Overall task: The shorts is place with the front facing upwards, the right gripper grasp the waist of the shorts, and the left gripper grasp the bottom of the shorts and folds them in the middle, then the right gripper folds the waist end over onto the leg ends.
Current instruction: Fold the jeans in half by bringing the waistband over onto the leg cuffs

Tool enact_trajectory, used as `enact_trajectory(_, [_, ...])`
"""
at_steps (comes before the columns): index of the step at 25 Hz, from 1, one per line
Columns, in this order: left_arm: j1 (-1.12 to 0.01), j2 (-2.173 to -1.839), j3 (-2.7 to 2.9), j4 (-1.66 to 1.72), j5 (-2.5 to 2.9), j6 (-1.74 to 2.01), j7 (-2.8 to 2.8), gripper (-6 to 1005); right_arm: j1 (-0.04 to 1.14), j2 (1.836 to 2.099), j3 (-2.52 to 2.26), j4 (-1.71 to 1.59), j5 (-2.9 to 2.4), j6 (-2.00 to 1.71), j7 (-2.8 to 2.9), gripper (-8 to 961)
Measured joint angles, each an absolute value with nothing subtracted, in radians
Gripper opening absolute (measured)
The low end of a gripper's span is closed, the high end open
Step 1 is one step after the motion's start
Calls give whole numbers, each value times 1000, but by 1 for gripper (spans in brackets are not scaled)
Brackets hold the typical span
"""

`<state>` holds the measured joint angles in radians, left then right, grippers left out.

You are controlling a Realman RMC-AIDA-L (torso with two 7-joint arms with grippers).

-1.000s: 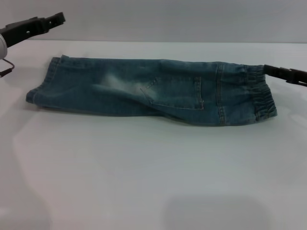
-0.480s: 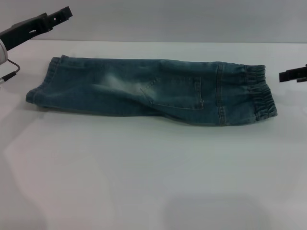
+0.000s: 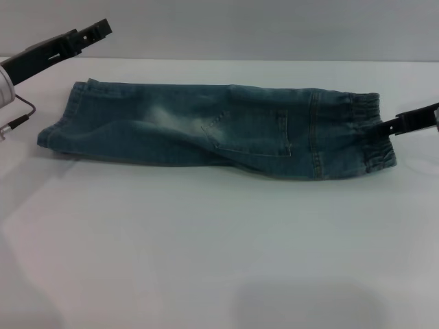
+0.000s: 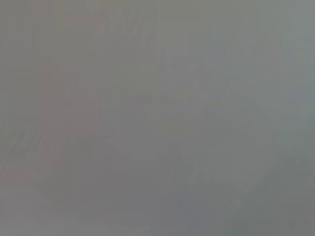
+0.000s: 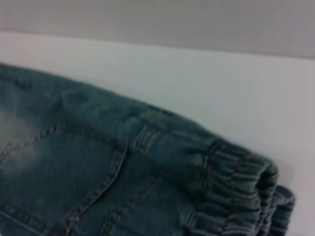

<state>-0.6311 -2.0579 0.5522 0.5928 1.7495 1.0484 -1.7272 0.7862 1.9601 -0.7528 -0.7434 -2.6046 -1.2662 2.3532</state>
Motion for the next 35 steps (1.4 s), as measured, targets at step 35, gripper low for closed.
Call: enact_trajectory(35, [-593,-2055,552,569,1719,1039,-1714,835,782,2040,-788,-720,-2598,-1154,2345,415])
